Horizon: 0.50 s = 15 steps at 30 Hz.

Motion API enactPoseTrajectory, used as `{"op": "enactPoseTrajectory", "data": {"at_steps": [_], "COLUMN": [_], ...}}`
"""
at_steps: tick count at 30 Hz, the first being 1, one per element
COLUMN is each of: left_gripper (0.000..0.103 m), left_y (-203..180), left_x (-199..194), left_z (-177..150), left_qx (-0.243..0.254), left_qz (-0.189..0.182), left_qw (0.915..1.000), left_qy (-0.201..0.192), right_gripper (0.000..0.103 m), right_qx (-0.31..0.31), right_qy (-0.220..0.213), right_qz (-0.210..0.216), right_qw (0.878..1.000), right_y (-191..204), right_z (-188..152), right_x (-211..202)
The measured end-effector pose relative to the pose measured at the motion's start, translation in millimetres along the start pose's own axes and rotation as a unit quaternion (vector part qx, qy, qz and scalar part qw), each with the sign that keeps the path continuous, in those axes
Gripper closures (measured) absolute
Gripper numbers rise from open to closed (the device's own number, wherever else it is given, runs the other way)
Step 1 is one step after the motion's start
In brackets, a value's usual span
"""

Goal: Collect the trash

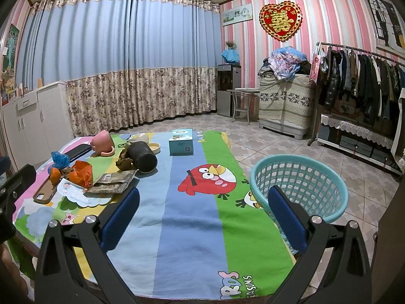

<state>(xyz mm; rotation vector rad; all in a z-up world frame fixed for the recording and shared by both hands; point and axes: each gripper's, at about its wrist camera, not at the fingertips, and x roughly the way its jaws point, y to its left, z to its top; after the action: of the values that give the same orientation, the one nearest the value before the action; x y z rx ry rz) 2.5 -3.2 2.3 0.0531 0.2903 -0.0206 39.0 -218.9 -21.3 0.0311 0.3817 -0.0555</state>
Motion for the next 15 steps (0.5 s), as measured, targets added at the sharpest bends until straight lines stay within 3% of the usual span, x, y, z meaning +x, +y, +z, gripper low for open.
{"op": "enactPoseTrajectory", "data": {"at_steps": [15], "left_gripper": [0.004], "left_y": [2.2], "left_x": [1.9], "left_z": [-4.8], "left_qx": [-0.006], "left_qz": [-0.002], "left_qw": [1.0], "left_qy": [0.003], "right_gripper": [0.004], "right_qx": [0.001], "right_qy": [0.001], "right_qz": [0.0], "right_qw": [1.0], "right_y": [-0.5], "right_z": [0.3], "right_x": [1.8]}}
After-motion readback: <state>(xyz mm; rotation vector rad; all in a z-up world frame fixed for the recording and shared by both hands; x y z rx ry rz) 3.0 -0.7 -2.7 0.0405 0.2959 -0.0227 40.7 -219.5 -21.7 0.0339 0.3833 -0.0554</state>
